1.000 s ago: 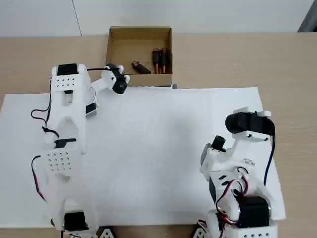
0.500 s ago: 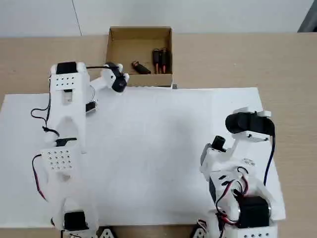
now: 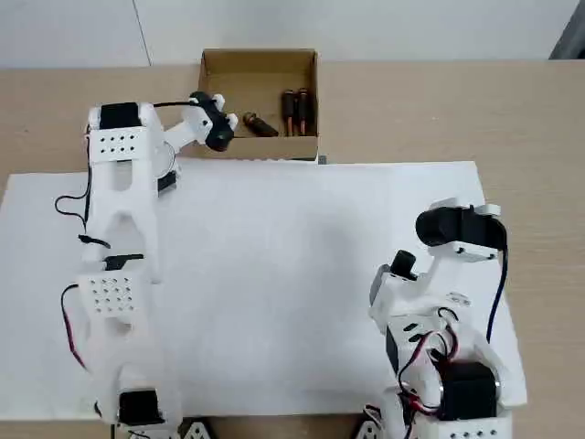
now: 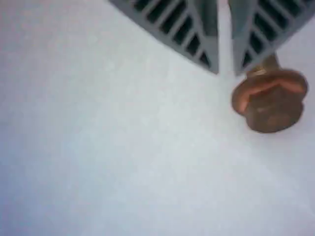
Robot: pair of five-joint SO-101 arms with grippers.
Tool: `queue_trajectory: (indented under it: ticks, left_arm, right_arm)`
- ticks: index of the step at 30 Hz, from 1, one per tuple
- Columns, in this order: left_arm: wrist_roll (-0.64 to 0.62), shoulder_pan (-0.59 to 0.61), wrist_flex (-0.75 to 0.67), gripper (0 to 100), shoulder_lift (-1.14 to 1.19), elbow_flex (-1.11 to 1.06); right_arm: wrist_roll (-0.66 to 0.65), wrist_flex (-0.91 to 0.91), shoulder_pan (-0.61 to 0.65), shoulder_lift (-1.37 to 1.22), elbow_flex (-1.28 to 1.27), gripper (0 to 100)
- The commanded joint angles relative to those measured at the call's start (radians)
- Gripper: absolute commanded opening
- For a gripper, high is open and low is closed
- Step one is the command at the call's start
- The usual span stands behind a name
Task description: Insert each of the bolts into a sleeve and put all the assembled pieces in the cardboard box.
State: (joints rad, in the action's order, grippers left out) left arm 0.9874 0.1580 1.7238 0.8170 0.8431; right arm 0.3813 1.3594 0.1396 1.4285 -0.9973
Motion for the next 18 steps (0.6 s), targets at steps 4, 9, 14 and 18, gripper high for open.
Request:
queue_trajectory:
  ticks: [4,9,14,18]
  left_arm:
    - [-0.057,0.023,0.006,6,-0.061,0.041]
    - [-0.064,0.04,0.005,11,-0.012,0.047]
    - [-0.064,0.057,-0.052,11,0.014,0.045]
    - [-0.064,0.057,-0.064,11,0.04,0.045]
  right_arm:
    - [-0.005,-0.013,-0.01,0.007,0.006,0.4]
    - [-0.005,-0.013,-0.008,0.007,0.006,0.4]
    - [-0.005,-0.013,-0.008,0.007,0.006,0.4]
    - [-0.005,-0.013,-0.007,0.007,0.006,0.4]
